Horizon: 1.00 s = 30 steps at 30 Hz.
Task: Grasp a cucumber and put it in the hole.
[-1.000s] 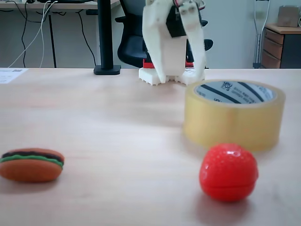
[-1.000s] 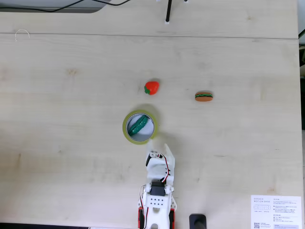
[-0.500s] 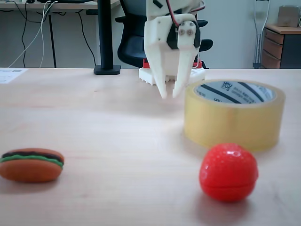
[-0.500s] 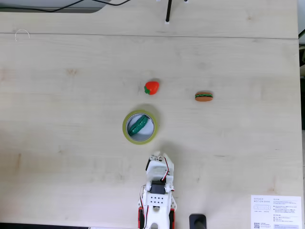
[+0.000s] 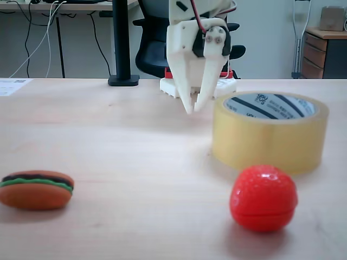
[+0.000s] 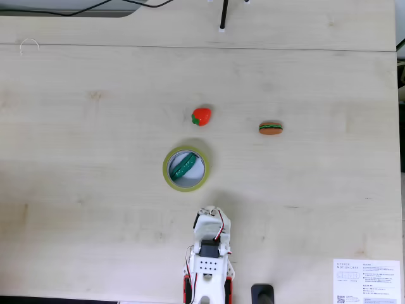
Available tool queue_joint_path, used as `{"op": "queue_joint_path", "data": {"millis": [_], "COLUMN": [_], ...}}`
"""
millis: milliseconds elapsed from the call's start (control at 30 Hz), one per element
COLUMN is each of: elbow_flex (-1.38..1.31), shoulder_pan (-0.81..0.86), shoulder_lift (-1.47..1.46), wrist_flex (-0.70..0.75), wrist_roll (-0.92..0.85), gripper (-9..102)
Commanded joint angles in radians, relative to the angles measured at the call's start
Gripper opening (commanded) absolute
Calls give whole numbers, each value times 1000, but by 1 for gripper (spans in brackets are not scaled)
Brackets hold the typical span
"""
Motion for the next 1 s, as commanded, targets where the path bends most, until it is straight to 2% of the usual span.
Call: {"op": "queue_joint_path", "data": {"millis": [0, 267, 967], "elbow_flex": [-6, -6, -6], "shoulder_pan": [5, 5, 5], "shoulder_lift": [3, 2, 2], "wrist_flex": [26, 28, 28], "wrist_roll": [-72, -129, -130], "gripper": [0, 0, 0]}}
